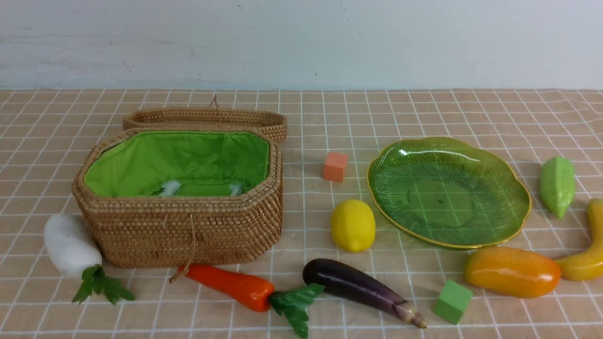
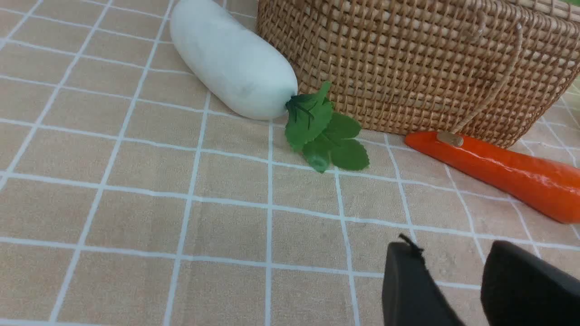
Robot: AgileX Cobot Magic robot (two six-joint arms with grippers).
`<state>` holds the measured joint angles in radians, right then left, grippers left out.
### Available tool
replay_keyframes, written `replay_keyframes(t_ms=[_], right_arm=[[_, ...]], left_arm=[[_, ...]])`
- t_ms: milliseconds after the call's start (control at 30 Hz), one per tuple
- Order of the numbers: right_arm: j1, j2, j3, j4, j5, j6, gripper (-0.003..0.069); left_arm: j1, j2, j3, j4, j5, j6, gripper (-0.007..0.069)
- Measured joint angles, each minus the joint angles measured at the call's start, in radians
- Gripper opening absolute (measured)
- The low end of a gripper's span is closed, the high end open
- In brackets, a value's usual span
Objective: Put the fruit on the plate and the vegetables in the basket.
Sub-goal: Take a daikon with your left arm and place it on the basket on the left.
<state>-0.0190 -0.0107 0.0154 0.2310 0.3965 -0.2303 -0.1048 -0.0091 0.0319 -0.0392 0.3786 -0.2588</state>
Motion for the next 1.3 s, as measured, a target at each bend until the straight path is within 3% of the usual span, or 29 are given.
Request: replay_keyframes(t_ms=[1033, 1133, 1300], right_arm=[[0.000, 0.000, 0.000, 0.000, 0.000, 0.000, 0.0242], [0.000, 0.000, 0.000, 0.000, 0.000, 0.000, 0.0242], [0.000, 0.000, 0.000, 0.000, 0.000, 0.000, 0.0242]], left_arm=[[0.000, 0.000, 0.000, 0.000, -0.037, -0.004, 0.0239], [0.000, 0.000, 0.000, -0.058, -0.129, -0.042, 0.0239], [0.000, 0.000, 0.000, -0.280, -0.361, -0.195, 0.0239]])
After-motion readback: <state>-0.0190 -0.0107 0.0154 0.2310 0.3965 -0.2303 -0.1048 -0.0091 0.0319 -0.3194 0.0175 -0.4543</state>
